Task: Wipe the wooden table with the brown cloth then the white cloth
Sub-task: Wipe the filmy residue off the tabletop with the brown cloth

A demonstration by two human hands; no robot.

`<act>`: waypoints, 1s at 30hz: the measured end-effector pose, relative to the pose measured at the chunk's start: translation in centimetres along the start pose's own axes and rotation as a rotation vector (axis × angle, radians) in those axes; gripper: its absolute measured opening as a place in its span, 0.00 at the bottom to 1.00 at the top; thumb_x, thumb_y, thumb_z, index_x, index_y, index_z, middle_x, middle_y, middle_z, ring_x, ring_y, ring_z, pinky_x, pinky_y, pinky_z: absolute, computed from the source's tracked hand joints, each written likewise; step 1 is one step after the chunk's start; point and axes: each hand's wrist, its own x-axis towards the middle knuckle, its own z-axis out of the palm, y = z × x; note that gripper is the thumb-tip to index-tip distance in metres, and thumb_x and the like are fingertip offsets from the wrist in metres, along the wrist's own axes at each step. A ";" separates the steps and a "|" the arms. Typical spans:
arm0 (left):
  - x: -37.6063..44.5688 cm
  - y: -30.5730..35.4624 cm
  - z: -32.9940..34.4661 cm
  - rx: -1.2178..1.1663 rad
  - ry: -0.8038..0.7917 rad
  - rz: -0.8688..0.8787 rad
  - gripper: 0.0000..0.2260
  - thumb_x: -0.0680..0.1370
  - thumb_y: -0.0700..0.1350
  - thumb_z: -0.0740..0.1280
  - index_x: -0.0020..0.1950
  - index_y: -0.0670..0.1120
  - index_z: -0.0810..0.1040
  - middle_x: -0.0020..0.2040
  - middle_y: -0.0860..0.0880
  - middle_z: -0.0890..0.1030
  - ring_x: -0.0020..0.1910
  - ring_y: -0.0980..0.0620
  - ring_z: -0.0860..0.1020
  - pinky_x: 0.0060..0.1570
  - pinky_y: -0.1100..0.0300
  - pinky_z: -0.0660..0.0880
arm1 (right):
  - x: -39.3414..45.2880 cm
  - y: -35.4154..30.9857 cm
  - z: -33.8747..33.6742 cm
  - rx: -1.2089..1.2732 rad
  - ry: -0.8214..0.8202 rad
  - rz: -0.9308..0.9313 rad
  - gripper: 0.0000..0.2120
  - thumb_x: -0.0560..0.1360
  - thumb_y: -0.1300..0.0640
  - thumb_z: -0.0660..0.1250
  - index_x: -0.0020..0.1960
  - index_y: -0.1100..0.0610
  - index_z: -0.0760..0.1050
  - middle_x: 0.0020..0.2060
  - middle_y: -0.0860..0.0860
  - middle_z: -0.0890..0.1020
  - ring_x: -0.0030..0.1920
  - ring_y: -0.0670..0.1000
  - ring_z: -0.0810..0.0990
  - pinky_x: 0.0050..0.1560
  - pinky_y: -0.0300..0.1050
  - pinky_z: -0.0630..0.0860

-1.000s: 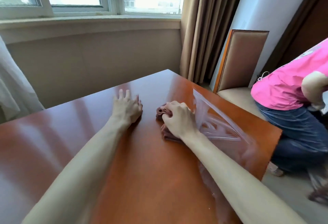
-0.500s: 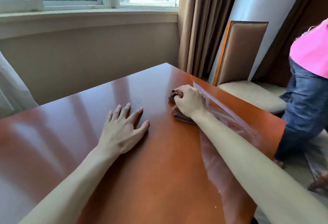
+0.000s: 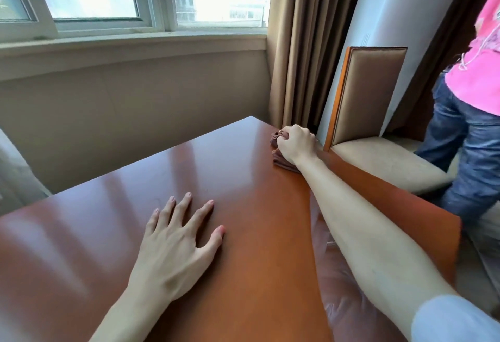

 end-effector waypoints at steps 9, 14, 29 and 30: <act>0.1 -0.1 0.0 0.012 -0.027 0.021 0.40 0.70 0.74 0.38 0.80 0.63 0.55 0.82 0.50 0.54 0.81 0.46 0.48 0.79 0.47 0.45 | -25.1 -4.3 -7.5 0.173 -0.175 -0.342 0.15 0.73 0.51 0.64 0.56 0.44 0.83 0.60 0.40 0.83 0.61 0.48 0.77 0.61 0.45 0.76; -0.3 0.0 -0.7 0.008 -0.043 0.021 0.42 0.68 0.74 0.37 0.80 0.62 0.56 0.82 0.48 0.54 0.81 0.44 0.50 0.78 0.46 0.46 | -30.9 -4.9 -9.9 0.219 -0.245 -0.444 0.17 0.72 0.50 0.64 0.59 0.42 0.82 0.63 0.38 0.80 0.64 0.45 0.76 0.63 0.46 0.76; 0.0 -0.4 0.4 -0.025 0.025 0.022 0.32 0.74 0.72 0.42 0.79 0.67 0.55 0.82 0.55 0.52 0.81 0.52 0.45 0.79 0.52 0.43 | 0.2 -1.1 -0.2 0.073 0.020 0.087 0.13 0.72 0.53 0.64 0.52 0.51 0.84 0.53 0.57 0.85 0.57 0.64 0.80 0.53 0.50 0.75; 0.0 -0.3 0.3 -0.022 0.022 0.011 0.32 0.75 0.72 0.41 0.79 0.67 0.54 0.82 0.56 0.51 0.81 0.52 0.44 0.79 0.52 0.42 | 1.5 -0.8 0.2 0.053 0.038 0.109 0.14 0.72 0.53 0.64 0.53 0.51 0.84 0.54 0.57 0.84 0.58 0.64 0.80 0.55 0.50 0.75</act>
